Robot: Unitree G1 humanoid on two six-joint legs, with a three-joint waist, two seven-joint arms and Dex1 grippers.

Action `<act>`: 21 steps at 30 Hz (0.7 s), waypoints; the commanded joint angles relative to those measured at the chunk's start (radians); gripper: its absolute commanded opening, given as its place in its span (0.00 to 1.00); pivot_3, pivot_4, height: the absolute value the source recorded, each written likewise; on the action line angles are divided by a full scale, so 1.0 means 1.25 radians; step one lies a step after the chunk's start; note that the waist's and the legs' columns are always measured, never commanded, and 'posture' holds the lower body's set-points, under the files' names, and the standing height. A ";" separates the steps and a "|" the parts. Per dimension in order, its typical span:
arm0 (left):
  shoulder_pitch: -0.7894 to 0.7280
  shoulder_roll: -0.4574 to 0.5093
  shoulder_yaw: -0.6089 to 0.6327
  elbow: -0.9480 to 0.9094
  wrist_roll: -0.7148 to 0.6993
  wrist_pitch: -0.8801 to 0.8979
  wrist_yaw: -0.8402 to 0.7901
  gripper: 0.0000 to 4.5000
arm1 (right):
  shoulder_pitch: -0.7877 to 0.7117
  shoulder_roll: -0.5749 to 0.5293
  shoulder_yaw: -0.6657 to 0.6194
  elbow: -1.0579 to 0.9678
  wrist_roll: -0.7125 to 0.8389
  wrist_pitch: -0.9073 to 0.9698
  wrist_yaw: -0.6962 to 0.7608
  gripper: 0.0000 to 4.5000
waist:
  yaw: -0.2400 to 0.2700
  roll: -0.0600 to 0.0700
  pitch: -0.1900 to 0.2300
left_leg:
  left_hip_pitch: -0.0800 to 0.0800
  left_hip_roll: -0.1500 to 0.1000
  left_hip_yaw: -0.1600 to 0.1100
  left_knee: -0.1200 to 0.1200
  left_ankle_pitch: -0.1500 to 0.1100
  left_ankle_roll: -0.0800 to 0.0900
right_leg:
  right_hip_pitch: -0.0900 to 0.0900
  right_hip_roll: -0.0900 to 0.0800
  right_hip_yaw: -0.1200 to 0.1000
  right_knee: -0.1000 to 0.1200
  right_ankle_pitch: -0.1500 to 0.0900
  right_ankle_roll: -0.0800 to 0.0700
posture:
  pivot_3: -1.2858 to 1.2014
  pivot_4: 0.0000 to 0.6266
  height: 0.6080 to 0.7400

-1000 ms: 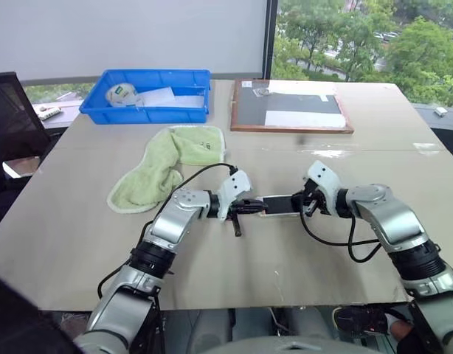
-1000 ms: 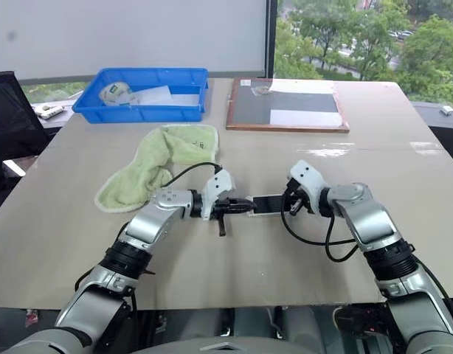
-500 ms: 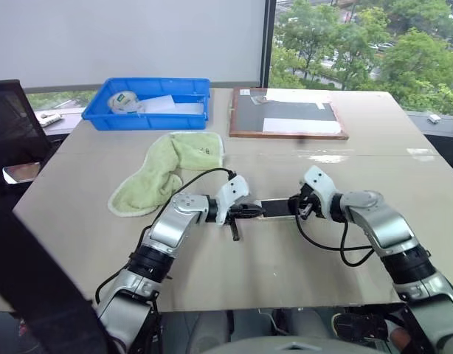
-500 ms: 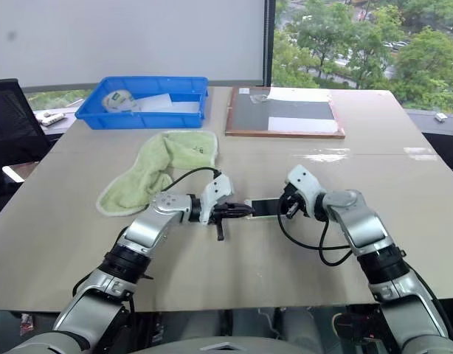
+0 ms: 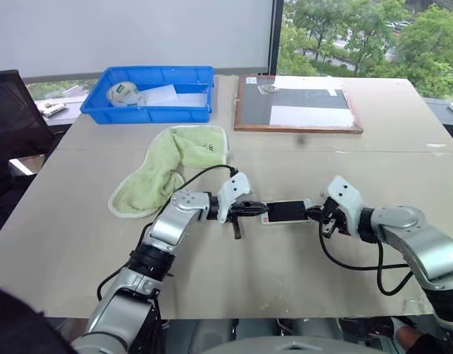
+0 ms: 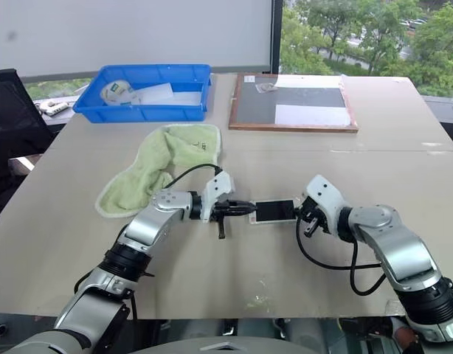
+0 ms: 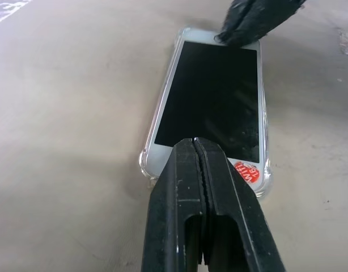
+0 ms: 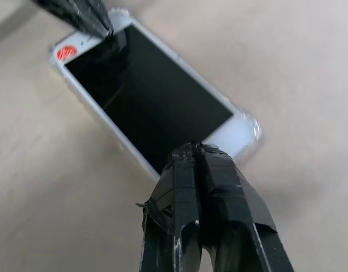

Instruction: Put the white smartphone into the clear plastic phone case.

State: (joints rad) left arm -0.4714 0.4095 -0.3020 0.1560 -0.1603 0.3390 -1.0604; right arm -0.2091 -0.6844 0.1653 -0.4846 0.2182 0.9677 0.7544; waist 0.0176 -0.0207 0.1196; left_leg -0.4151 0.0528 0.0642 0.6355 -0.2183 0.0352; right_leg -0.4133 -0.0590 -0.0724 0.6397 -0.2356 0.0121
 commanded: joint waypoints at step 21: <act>0.005 0.006 -0.008 -0.006 0.004 0.003 -0.011 0.00 | -0.087 -0.030 0.249 0.239 -0.090 -0.046 0.064 0.00 | -0.004 -0.013 -0.004 | 0.002 0.001 -0.002 0.001 0.000 0.000 | 0.001 -0.005 -0.007 0.000 0.000 0.000 | 0.52 0.24 1.00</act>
State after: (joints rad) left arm -0.4737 0.4176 -0.3046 0.1609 -0.1527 0.3399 -1.0655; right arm -0.4082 -0.7302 0.3835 -0.3028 0.1205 0.8733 0.8292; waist 0.0132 -0.0363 0.1150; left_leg -0.4129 0.0537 0.0617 0.6372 -0.2185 0.0348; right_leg -0.4114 -0.0670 -0.0810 0.6398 -0.2354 0.0118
